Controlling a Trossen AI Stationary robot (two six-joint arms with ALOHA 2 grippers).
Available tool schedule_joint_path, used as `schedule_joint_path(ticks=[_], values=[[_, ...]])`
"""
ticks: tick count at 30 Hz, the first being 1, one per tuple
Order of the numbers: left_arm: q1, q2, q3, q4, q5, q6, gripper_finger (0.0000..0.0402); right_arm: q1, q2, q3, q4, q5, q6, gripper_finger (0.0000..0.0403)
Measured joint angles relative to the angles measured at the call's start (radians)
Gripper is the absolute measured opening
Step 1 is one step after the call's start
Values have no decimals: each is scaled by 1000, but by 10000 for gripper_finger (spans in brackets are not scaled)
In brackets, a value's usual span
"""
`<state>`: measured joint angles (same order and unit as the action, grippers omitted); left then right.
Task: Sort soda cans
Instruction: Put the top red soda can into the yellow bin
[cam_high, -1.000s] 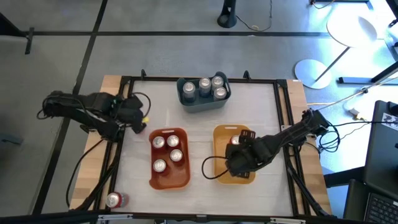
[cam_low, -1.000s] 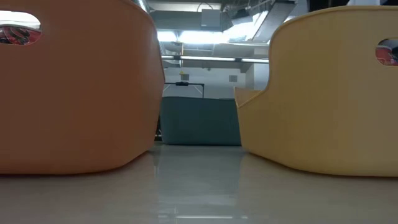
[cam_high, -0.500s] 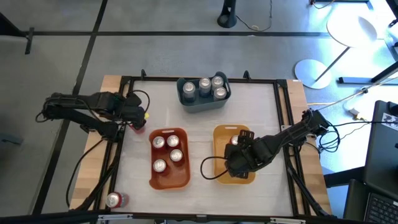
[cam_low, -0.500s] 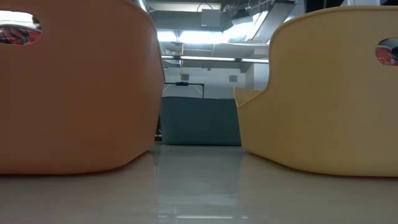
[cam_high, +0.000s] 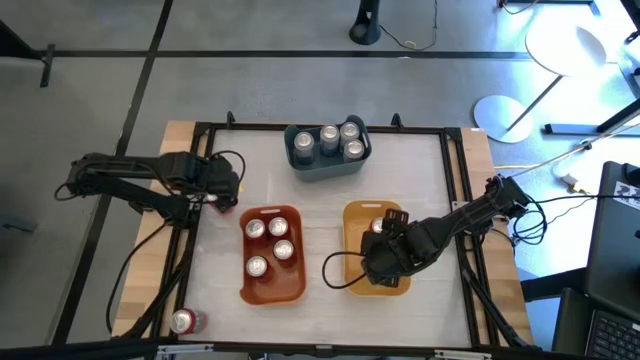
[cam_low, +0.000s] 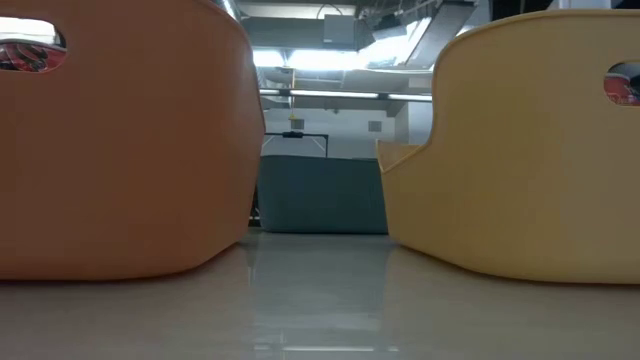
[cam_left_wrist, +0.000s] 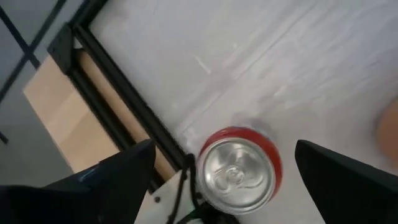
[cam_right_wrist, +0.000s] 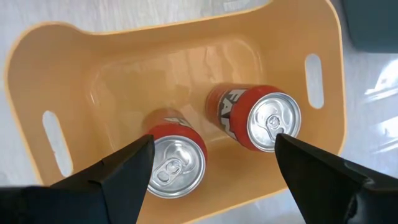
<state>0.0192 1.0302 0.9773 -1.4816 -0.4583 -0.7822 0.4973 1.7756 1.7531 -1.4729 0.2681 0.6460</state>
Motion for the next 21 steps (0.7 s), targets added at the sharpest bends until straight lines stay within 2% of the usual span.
schedule_joint_path(ticks=[2, 6, 11, 14, 21], values=[[13, 2, -18, 22, 16, -10, 372, 0, 0, 0, 3, 1, 0, 331], [57, 22, -62, 28, 110, -3, 372, 0, 0, 0, 6, 1, 0, 331], [104, 30, -117, 51, 143, 49, 369, 1, 0, -1, 9, 1, 0, 331], [129, 32, -146, 104, 225, 86, 369, 1, 0, -1, 10, 1, 0, 331], [157, 63, -187, 172, 345, 159, 362, 1, 0, -1, 10, 6, 0, 331]])
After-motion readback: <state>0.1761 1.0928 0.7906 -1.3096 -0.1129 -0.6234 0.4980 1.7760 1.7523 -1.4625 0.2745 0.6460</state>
